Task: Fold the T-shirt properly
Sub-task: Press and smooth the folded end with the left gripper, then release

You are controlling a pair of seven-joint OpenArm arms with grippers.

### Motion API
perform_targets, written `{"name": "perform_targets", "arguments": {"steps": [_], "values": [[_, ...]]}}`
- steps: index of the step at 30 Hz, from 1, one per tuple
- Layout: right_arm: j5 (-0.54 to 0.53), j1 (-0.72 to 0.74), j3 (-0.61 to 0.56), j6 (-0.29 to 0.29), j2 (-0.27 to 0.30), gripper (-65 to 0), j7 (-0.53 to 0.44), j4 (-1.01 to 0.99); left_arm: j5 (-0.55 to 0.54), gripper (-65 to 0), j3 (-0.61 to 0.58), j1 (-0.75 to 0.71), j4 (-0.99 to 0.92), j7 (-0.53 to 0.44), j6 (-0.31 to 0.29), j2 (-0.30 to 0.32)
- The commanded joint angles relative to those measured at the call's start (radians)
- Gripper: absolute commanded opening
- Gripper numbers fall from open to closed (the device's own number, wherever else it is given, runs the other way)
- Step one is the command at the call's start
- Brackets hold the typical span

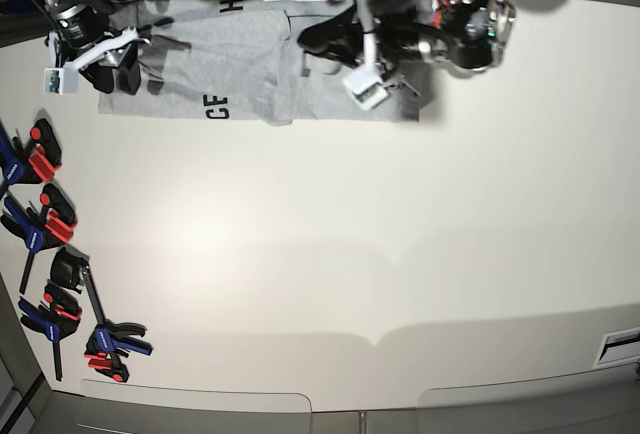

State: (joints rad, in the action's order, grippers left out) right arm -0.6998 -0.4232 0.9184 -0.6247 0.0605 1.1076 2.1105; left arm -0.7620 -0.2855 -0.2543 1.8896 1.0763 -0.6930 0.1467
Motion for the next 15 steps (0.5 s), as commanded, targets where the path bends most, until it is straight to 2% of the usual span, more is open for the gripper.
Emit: {"name": "perform_targets", "arguments": {"steps": [1, 3, 5, 8, 10, 11, 13, 14, 15], "values": [[-0.018, 0.0, 0.004, 0.005, 0.009, -40.5, -0.024, 0.019, 0.043, -65.0, -0.017, 0.011, 0.018, -0.058, -0.005, -0.002], [-0.018, -0.001, 0.004, 0.005, 0.009, -40.5, -0.024, 0.019, 0.174, -65.0, -0.049, 0.014, 0.018, -0.131, -0.005, -0.002], [-0.018, -0.001, 0.004, 0.005, 0.009, -40.5, -0.024, 0.019, 0.248, -65.0, -0.064, 0.017, 0.018, -0.151, -0.005, -0.002], [-0.018, -0.001, 0.004, 0.005, 0.009, -40.5, -0.025, 0.019, 0.264, -65.0, -0.065, 0.019, 0.018, -0.146, -0.005, -0.001], [-0.018, -0.001, 0.004, 0.005, 0.009, -40.5, -0.027, 0.019, 0.218, -65.0, -0.065, 0.019, 0.018, -0.119, -0.005, -0.002], [-0.018, -0.001, 0.004, 0.005, 0.009, -40.5, -0.027, 0.019, 0.168, -59.6, -0.065, 0.019, 0.018, -0.091, -0.005, -0.001], [-0.018, -0.001, 0.004, 0.005, 0.009, -40.5, -0.027, 0.019, 0.064, -38.8, -0.065, 0.019, 0.018, -0.035, -0.005, -0.001], [-0.018, -0.001, 0.004, 0.005, 0.009, -40.5, -0.027, 0.019, 0.032, -33.1, -0.065, 0.019, 0.018, -0.02, -0.005, -0.001], [-0.018, -0.001, 0.004, 0.005, 0.009, -40.5, -0.027, 0.019, 0.024, -31.9, -0.065, 0.019, 0.018, -0.019, -0.005, -0.001]]}}
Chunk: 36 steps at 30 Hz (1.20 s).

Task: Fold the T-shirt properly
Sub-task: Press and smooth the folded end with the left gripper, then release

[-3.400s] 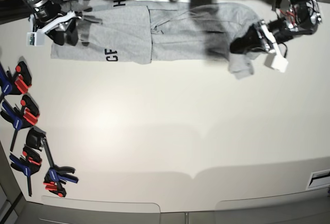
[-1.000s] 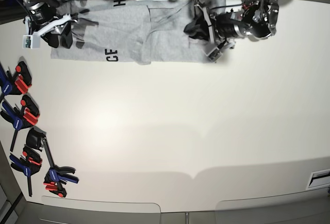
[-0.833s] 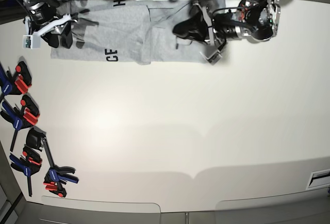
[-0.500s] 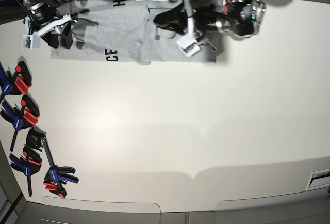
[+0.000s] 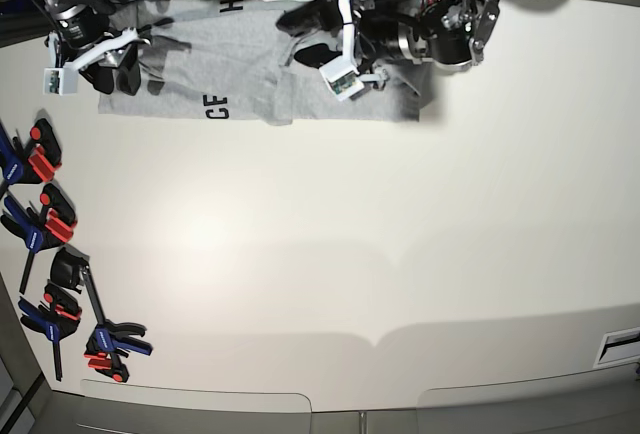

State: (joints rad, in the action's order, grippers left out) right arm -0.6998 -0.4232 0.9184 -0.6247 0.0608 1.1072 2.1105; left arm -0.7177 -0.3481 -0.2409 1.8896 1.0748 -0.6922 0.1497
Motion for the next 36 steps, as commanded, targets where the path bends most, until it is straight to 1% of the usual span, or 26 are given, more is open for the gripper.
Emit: {"name": "perform_targets", "arguments": {"steps": [1, 2, 5, 9, 11, 12, 13, 15, 16, 17, 18, 19, 22, 24, 27, 32, 36], "values": [[-0.018, -0.001, 0.004, 0.005, 0.008, -40.5, -0.027, 0.019, -0.02, -31.9, -0.002, 0.009, 0.018, -0.02, -0.006, -0.004], [-0.018, -0.001, 0.004, 0.005, 0.008, -40.5, -0.026, 0.019, -0.021, -32.1, -0.002, 0.012, 0.018, -0.021, -0.006, -0.004], [-0.017, -0.001, 0.004, 0.005, 0.008, -40.5, -0.026, 0.019, -0.019, -35.1, 0.002, 0.029, 0.031, -0.018, -0.006, 0.007], [-0.017, -0.001, 0.004, 0.005, 0.008, -40.5, -0.024, 0.019, -0.016, -42.6, 0.01, 0.036, 0.097, -0.015, -0.006, 0.043], [-0.017, -0.001, 0.004, 0.005, 0.008, -40.5, -0.024, 0.019, -0.016, -45.2, 0.032, 0.035, 0.136, -0.012, -0.006, 0.064], [-0.017, -0.001, 0.004, 0.005, 0.008, -40.5, -0.025, 0.019, -0.016, -47.5, 0.049, 0.035, 0.149, -0.013, -0.006, 0.071], [-0.017, -0.001, 0.004, 0.005, 0.008, -40.5, -0.025, 0.019, -0.01, -51.3, 0.071, 0.035, 0.151, -0.013, -0.006, 0.072], [-0.017, -0.001, 0.004, 0.005, 0.008, -40.5, -0.025, 0.019, 0.046, -62.4, 0.113, 0.035, 0.142, -0.026, -0.006, 0.073], [-0.017, -0.001, 0.004, 0.005, 0.008, -40.5, -0.025, 0.019, 0.094, -65.0, 0.13, 0.036, 0.128, -0.047, -0.006, 0.072], [-0.017, -0.001, 0.004, 0.005, 0.008, -40.5, -0.025, 0.019, 0.136, -65.0, 0.142, 0.036, 0.106, -0.077, 0.008, 0.072], [-0.017, -0.001, 0.004, 0.005, 0.008, -40.5, -0.026, 0.019, 0.167, -65.0, 0.146, 0.036, 0.076, -0.102, 0.035, 0.072], [-0.017, -0.001, 0.004, 0.005, 0.008, -40.5, -0.026, 0.019, 0.18, -65.0, 0.145, 0.038, 0.04, -0.111, 0.038, 0.072], [-0.017, -0.001, 0.004, 0.005, 0.008, -40.5, -0.026, 0.019, 0.174, -65.0, 0.122, 0.042, -0.076, -0.108, 0.038, 0.063], [-0.017, -0.001, 0.004, 0.005, 0.008, -40.5, -0.026, 0.019, 0.14, -65.0, 0.09, 0.042, -0.13, -0.098, 0.038, 0.061], [-0.017, -0.001, 0.004, 0.005, 0.008, -40.5, -0.026, 0.019, 0.069, -65.0, 0.027, 0.042, -0.14, -0.064, 0.037, 0.057], [-0.017, -0.001, 0.004, 0.005, 0.008, -40.5, -0.026, 0.019, 0.058, -65.0, -0.039, 0.042, -0.111, -0.054, 0.037, -0.002], [-0.017, -0.001, 0.004, 0.005, 0.008, -40.5, -0.026, 0.019, 0.062, -65.0, -0.056, 0.054, -0.109, -0.054, 0.034, -0.038]]}}
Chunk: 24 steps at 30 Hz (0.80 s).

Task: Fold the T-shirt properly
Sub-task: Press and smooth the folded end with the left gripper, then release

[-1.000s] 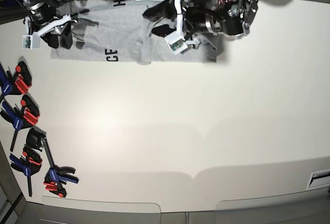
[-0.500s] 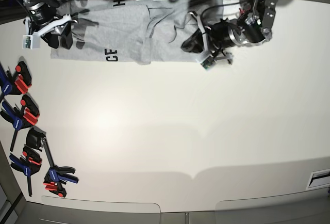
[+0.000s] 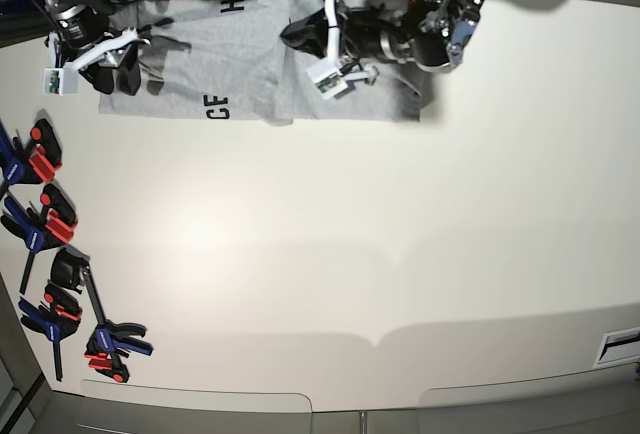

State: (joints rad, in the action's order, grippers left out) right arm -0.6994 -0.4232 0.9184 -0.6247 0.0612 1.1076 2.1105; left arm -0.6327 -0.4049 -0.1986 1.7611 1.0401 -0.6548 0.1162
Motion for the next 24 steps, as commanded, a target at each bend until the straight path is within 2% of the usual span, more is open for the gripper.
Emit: {"name": "perform_targets", "arguments": {"steps": [1, 5, 7, 8, 11, 13, 17, 24], "values": [[-0.017, -0.001, 0.004, 0.005, 0.008, -40.5, -0.026, 0.019, -0.023, -65.0, 0.001, 0.019, 0.02, -0.019, -0.003, -0.005], [-0.014, -0.002, 0.004, 0.004, 0.009, -40.4, -0.037, 0.019, -0.024, -65.0, 0.006, 0.055, 0.02, -0.011, -0.003, -0.002], [-0.001, -0.005, 0.004, 0.004, 0.013, -37.5, -0.038, 0.019, -0.023, -65.0, 0.006, 0.069, 0.021, -0.011, -0.003, -0.002], [0.01, -0.007, 0.004, 0.004, 0.018, -34.3, -0.042, 0.019, -0.024, -63.7, 0.007, 0.072, 0.021, -0.012, -0.003, -0.002], [0.078, -0.013, 0.005, 0.006, 0.048, -26.5, -0.08, 0.013, -0.023, -51.8, 0.006, 0.074, 0.021, -0.013, -0.003, -0.002], [0.112, -0.012, 0.004, 0.031, 0.079, -26.2, -0.098, -0.01, -0.023, -48.7, 0.006, 0.074, 0.021, -0.013, -0.003, -0.001], [0.111, -0.011, 0.004, 0.049, 0.146, -26.2, -0.099, -0.14, -0.014, -48.5, 0.006, 0.074, 0.021, -0.016, -0.003, 0.008], [0.002, 0.04, 0.004, 0.038, 0.277, -26.2, -0.052, -0.505, 0.006, -48.4, 0.006, 0.074, 0.021, -0.02, -0.003, 0.035]]}}
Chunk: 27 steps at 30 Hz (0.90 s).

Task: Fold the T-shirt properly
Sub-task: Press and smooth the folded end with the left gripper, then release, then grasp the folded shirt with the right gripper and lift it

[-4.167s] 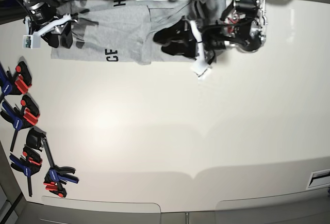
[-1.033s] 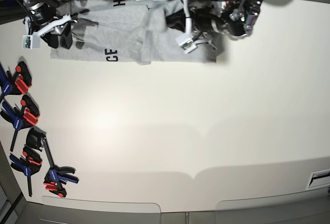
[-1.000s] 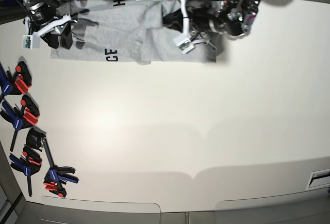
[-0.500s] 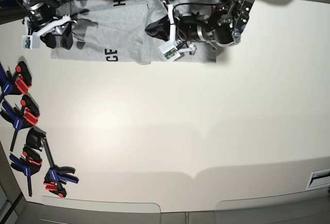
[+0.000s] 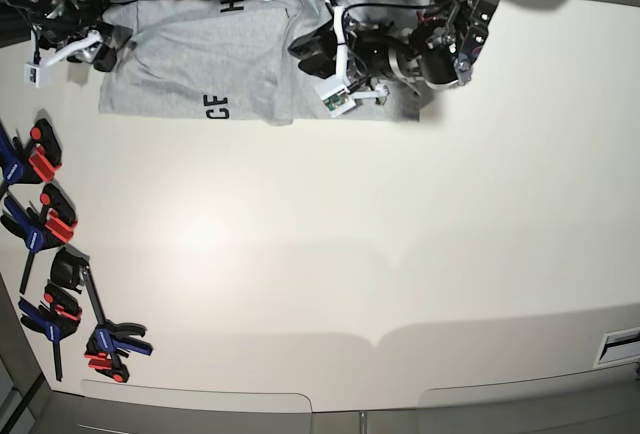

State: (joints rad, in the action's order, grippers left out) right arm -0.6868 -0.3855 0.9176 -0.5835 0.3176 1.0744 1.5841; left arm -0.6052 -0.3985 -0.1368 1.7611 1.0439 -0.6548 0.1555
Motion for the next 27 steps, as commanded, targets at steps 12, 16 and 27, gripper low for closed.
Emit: {"name": "perform_targets", "arguments": {"steps": [12, 16, 27], "values": [[-0.343, 0.116, 0.005, -0.074, 0.02, -26.3, 0.249, -0.283, -0.003, -48.4, 0.0, 0.012, 0.021, -0.027, -0.003, -0.005], [-0.343, 0.117, 0.005, -0.075, -0.005, -32.6, 0.272, -0.283, 0.002, -48.4, 0.0, 0.013, 0.021, -0.025, -0.003, -0.005], [-0.456, 0.117, 0.006, -0.077, 0.071, -65.0, 0.322, -0.251, -0.043, -61.2, 0.164, -0.044, 0.178, 0.033, -0.003, 0.082]]}}
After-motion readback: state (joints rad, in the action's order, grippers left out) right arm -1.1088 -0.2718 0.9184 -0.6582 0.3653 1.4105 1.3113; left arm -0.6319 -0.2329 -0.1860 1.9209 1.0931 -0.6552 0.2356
